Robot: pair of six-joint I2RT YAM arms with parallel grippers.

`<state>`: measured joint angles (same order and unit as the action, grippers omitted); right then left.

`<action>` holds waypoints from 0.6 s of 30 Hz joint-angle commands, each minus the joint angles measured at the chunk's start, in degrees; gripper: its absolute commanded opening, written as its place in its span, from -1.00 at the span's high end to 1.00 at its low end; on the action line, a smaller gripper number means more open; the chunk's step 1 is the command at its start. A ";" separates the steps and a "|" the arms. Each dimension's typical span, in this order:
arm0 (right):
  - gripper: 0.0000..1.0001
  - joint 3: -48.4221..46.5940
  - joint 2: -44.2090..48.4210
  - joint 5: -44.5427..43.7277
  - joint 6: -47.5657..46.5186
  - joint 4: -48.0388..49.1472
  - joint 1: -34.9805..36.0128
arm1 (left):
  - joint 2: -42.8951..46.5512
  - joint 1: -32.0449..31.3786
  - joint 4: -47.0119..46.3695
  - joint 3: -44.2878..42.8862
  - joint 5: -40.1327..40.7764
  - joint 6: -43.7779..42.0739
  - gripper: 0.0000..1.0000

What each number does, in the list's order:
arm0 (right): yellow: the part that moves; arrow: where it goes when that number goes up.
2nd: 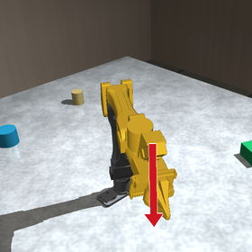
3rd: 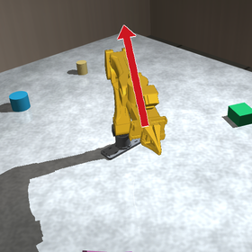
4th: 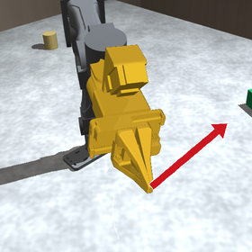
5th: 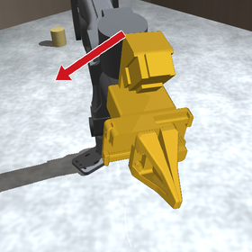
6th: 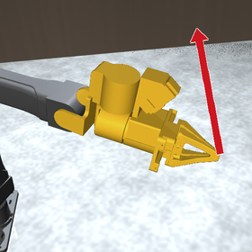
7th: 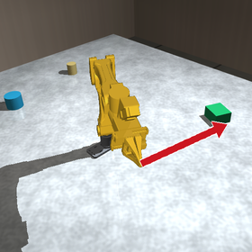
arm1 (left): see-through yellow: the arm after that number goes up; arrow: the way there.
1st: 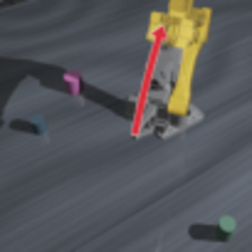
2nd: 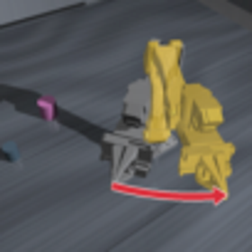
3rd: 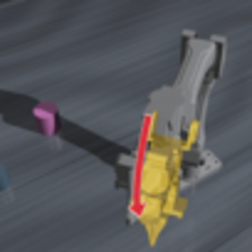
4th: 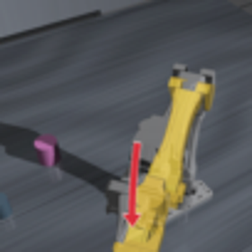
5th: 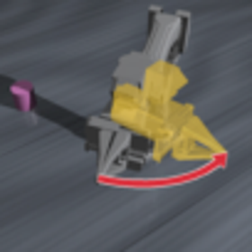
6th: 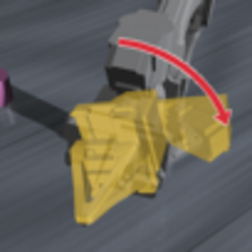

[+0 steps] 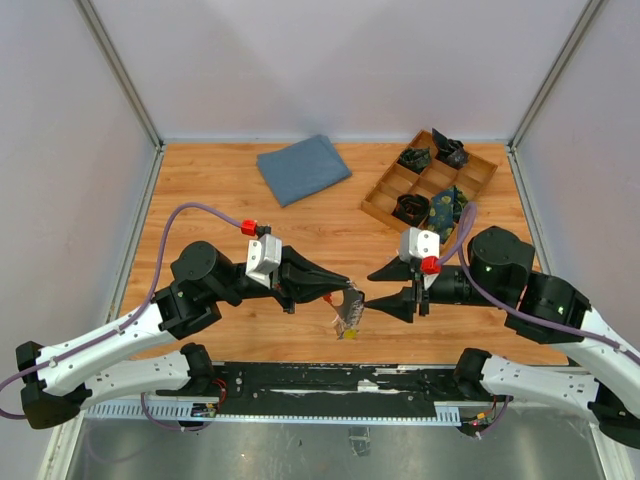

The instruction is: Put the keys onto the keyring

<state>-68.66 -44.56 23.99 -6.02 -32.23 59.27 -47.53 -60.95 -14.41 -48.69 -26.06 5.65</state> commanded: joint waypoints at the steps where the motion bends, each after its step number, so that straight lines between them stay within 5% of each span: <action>1: 0.05 0.82 -0.33 -0.06 -0.38 2.73 0.76 | 0.14 -0.36 -2.27 -1.76 -1.09 0.24 0.99; 18: 0.15 -0.82 1.39 0.37 -0.48 3.43 0.76 | 0.14 -0.40 -2.02 -1.61 -1.54 0.11 0.99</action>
<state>-68.40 -44.93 23.99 -6.02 -31.18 59.27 -47.55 -60.95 -14.37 -48.73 -26.94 5.65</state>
